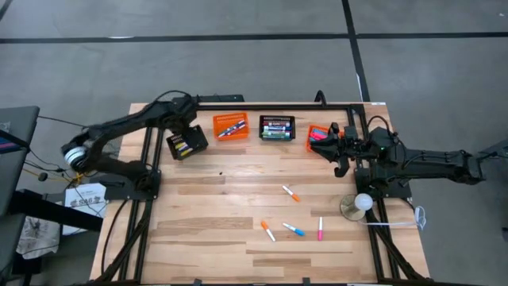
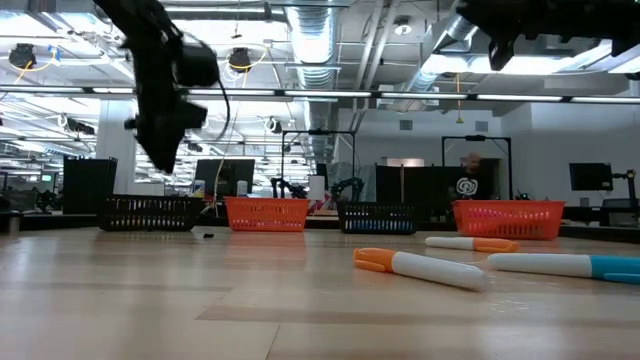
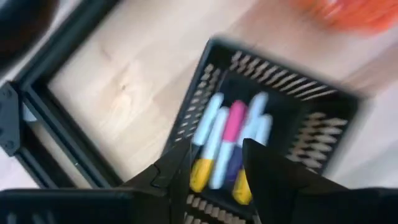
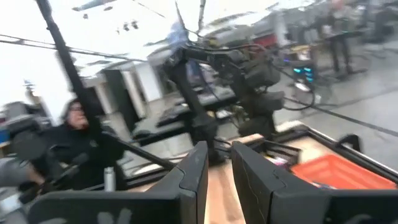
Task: Pick & Place Markers
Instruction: Put the bottom white orange marker into the left black bin
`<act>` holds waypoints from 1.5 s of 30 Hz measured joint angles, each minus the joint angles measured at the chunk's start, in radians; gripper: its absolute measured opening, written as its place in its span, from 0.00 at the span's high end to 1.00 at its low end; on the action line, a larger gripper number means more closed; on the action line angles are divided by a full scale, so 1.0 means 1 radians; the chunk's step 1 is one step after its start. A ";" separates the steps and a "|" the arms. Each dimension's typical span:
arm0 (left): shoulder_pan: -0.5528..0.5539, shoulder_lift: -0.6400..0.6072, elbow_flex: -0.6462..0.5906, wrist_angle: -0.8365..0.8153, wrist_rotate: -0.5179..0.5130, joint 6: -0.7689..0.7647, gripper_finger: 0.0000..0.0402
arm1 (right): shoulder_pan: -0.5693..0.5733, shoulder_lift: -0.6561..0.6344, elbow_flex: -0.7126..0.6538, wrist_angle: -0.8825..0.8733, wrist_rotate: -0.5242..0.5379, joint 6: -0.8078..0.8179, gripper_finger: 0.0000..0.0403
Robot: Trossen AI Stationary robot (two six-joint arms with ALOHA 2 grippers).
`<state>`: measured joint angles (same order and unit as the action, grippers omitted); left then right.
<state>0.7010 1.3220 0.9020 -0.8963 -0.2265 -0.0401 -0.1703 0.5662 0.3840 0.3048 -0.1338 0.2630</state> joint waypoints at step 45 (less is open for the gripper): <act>-1.078 0.159 0.000 1.332 -0.041 -0.751 0.72 | 0.088 -0.499 -0.211 -0.095 -0.153 0.078 0.84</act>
<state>-0.3767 1.4815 0.9024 0.4353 -0.2674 -0.7916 -0.0822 0.0673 0.1730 0.2096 -0.2869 0.3412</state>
